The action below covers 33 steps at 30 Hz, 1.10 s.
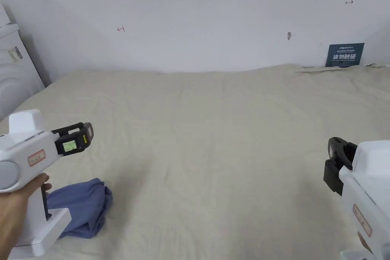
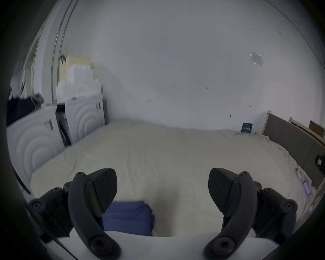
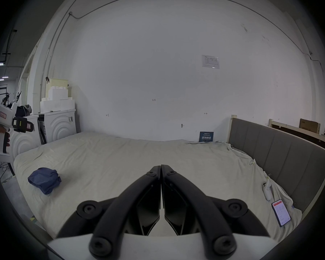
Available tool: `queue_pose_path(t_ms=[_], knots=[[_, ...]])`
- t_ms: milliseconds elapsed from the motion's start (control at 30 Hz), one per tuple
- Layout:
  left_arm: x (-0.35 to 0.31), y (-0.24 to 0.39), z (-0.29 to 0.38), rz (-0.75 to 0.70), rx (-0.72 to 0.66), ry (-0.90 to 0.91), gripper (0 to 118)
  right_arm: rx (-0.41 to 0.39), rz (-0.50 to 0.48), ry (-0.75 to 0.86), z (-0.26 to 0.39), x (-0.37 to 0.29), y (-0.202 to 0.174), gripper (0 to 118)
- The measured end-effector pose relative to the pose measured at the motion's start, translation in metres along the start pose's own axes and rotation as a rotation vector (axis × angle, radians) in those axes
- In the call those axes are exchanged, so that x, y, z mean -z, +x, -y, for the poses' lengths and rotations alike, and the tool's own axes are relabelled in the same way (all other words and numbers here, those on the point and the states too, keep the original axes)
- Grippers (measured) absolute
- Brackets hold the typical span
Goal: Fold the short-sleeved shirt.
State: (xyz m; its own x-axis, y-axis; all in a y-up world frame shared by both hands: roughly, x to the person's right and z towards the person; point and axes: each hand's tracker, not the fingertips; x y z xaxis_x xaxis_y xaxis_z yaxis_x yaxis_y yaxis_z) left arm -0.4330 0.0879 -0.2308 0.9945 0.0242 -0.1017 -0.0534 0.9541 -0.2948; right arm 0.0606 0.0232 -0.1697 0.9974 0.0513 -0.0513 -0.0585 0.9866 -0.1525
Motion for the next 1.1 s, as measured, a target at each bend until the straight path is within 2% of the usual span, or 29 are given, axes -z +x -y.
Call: queue_pose_path(t_ms=[133,233,333,400,467,533,667,1100], knots=[[-0.010,0.048,0.011,-0.016,0.084,0.128,98,0.018,0.003,0.008,-0.003,-0.005,0.011,0],[-0.014,0.081,0.025,-0.035,0.098,0.195,84,0.018,0.010,0.013,-0.003,-0.008,0.017,0],[-0.013,0.104,0.043,-0.026,0.107,0.251,81,0.016,0.017,0.020,-0.003,-0.012,0.023,0],[-0.014,0.118,0.053,-0.007,0.096,0.264,73,0.015,0.023,0.026,-0.004,-0.015,0.026,0],[-0.017,0.133,0.063,-0.004,0.101,0.292,53,0.014,0.028,0.030,-0.004,-0.017,0.029,0],[-0.019,0.142,0.071,0.021,0.087,0.321,22,0.009,0.036,0.036,-0.004,-0.019,0.031,0],[-0.023,0.157,0.079,0.073,0.050,0.322,0,0.006,0.055,0.046,-0.003,-0.024,0.034,0],[-0.037,0.190,0.095,0.106,0.134,0.362,0,0.015,0.115,0.075,-0.001,-0.034,0.029,0]])
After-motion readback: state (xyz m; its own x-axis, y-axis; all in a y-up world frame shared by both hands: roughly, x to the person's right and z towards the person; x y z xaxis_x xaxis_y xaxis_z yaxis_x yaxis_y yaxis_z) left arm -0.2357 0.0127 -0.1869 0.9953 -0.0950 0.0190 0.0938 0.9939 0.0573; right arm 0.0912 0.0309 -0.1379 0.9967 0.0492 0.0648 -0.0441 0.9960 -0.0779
